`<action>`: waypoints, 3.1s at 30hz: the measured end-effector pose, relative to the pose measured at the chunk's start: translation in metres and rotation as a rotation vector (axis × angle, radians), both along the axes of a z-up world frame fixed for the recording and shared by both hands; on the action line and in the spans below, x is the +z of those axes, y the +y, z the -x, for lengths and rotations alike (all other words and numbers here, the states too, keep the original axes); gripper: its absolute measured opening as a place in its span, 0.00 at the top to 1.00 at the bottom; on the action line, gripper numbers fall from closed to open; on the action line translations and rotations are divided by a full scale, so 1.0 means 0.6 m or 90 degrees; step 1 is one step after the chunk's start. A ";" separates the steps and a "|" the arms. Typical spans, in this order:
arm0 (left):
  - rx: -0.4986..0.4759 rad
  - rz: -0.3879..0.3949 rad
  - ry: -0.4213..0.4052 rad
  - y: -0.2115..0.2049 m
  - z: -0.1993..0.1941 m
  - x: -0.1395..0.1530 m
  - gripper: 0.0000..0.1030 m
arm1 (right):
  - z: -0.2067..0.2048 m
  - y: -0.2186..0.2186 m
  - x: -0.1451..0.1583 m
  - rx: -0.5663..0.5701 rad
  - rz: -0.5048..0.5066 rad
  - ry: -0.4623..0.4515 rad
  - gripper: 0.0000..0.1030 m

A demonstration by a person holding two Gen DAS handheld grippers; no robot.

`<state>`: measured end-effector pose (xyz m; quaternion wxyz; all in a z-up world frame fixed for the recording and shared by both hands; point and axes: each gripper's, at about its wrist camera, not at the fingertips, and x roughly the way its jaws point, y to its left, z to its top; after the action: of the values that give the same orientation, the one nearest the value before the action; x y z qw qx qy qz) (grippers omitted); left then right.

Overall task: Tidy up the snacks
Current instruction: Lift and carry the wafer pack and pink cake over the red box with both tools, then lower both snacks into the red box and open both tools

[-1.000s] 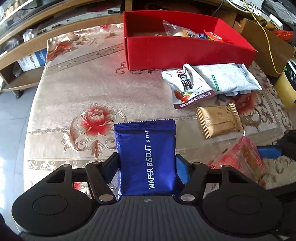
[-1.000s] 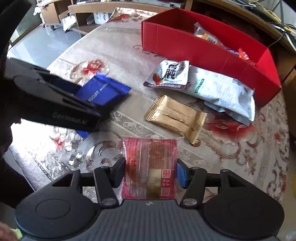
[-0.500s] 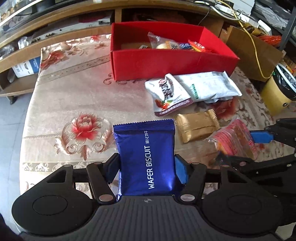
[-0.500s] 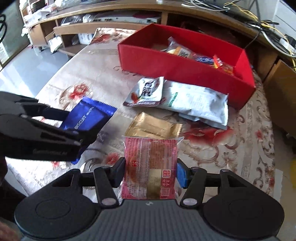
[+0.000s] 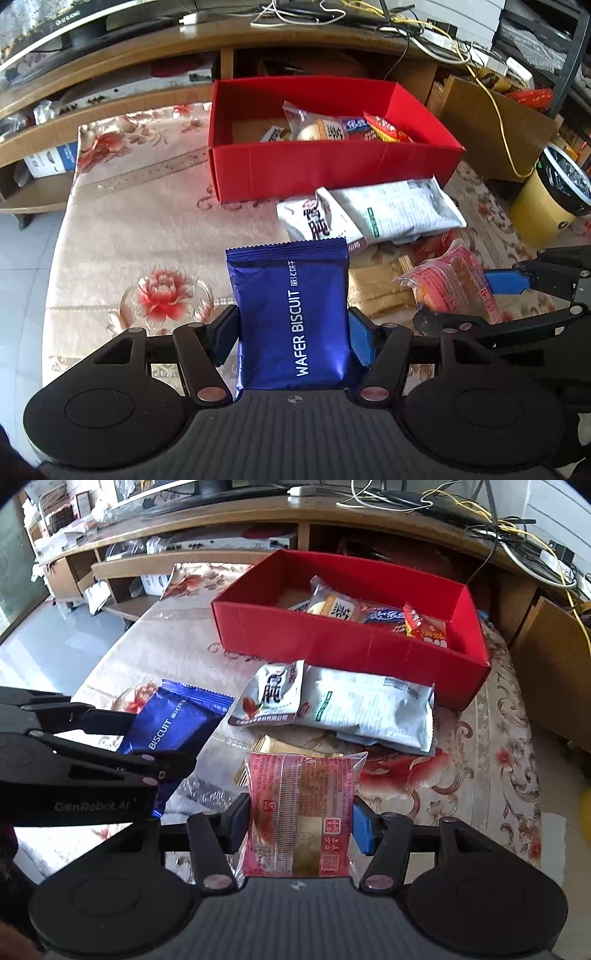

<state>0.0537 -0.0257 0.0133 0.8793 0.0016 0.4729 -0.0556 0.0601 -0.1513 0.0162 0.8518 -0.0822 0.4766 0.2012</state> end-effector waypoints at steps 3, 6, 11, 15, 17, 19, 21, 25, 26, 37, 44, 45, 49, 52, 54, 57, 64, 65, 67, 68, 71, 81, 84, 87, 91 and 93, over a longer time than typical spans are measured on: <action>0.002 0.004 -0.005 -0.001 -0.004 0.004 0.34 | -0.004 -0.004 0.004 -0.008 -0.007 -0.005 0.41; 0.004 0.002 -0.013 -0.004 -0.010 0.008 0.34 | -0.010 -0.006 0.007 -0.017 -0.012 -0.008 0.41; 0.008 -0.008 -0.036 -0.010 -0.024 0.022 0.35 | -0.023 -0.013 0.017 -0.036 -0.024 -0.018 0.41; 0.015 -0.011 -0.051 -0.010 -0.042 0.035 0.35 | -0.037 -0.013 0.025 -0.052 -0.028 -0.031 0.41; 0.017 -0.010 -0.059 -0.010 -0.052 0.042 0.35 | -0.047 -0.015 0.031 -0.059 -0.035 -0.037 0.41; 0.018 -0.011 -0.066 -0.010 -0.060 0.048 0.35 | -0.056 -0.017 0.037 -0.064 -0.040 -0.041 0.41; 0.017 -0.014 -0.075 -0.011 -0.069 0.053 0.35 | -0.066 -0.019 0.042 -0.069 -0.047 -0.046 0.41; 0.019 -0.014 -0.085 -0.011 -0.090 0.062 0.35 | -0.085 -0.021 0.049 -0.081 -0.057 -0.057 0.41; 0.019 -0.012 -0.086 -0.010 -0.095 0.064 0.35 | -0.090 -0.022 0.051 -0.084 -0.058 -0.059 0.41; 0.030 -0.012 -0.105 -0.013 -0.153 0.078 0.36 | -0.151 -0.028 0.068 -0.103 -0.069 -0.076 0.41; 0.030 -0.021 -0.109 -0.020 -0.189 0.078 0.36 | -0.187 -0.031 0.071 -0.116 -0.062 -0.084 0.41; 0.031 -0.023 -0.110 -0.021 -0.194 0.079 0.36 | -0.193 -0.032 0.070 -0.119 -0.060 -0.085 0.41; 0.036 -0.021 -0.114 -0.021 -0.214 0.080 0.36 | -0.216 -0.035 0.072 -0.127 -0.060 -0.087 0.41; 0.040 -0.020 -0.114 -0.020 -0.230 0.080 0.36 | -0.232 -0.033 0.074 -0.130 -0.060 -0.091 0.41; 0.042 -0.017 -0.113 -0.019 -0.241 0.080 0.36 | -0.242 -0.033 0.074 -0.132 -0.059 -0.093 0.41; 0.045 -0.017 -0.110 -0.019 -0.255 0.076 0.36 | -0.258 -0.031 0.073 -0.133 -0.059 -0.094 0.41; 0.054 -0.019 -0.086 -0.021 -0.288 0.052 0.36 | -0.296 -0.029 0.058 -0.134 -0.044 -0.090 0.41; 0.056 -0.020 -0.081 -0.021 -0.292 0.047 0.36 | -0.299 -0.029 0.055 -0.135 -0.044 -0.089 0.41; 0.059 -0.026 -0.072 -0.022 -0.298 0.038 0.36 | -0.310 -0.028 0.048 -0.135 -0.041 -0.083 0.41; 0.062 -0.028 -0.068 -0.022 -0.301 0.033 0.36 | -0.315 -0.026 0.043 -0.134 -0.039 -0.080 0.41; 0.067 -0.032 -0.057 -0.020 -0.309 0.022 0.36 | -0.327 -0.023 0.030 -0.131 -0.033 -0.070 0.41; 0.083 -0.039 -0.033 -0.014 -0.317 -0.002 0.35 | -0.343 -0.012 0.001 -0.117 -0.018 -0.052 0.41; 0.085 -0.038 -0.028 -0.011 -0.318 -0.007 0.35 | -0.344 -0.011 -0.005 -0.114 -0.017 -0.047 0.40; 0.086 -0.039 -0.026 -0.010 -0.317 -0.009 0.35 | -0.343 -0.008 -0.007 -0.108 -0.010 -0.050 0.40; 0.093 -0.038 -0.023 -0.007 -0.317 -0.010 0.33 | -0.342 -0.005 -0.007 -0.105 -0.004 -0.054 0.40; 0.093 -0.039 -0.024 -0.007 -0.316 -0.010 0.32 | -0.341 -0.003 -0.007 -0.103 0.000 -0.055 0.40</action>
<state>0.2433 -0.0298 0.0075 0.8892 -0.0047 0.4569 0.0234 0.2649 -0.1534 0.0117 0.8852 -0.0517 0.4442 0.1280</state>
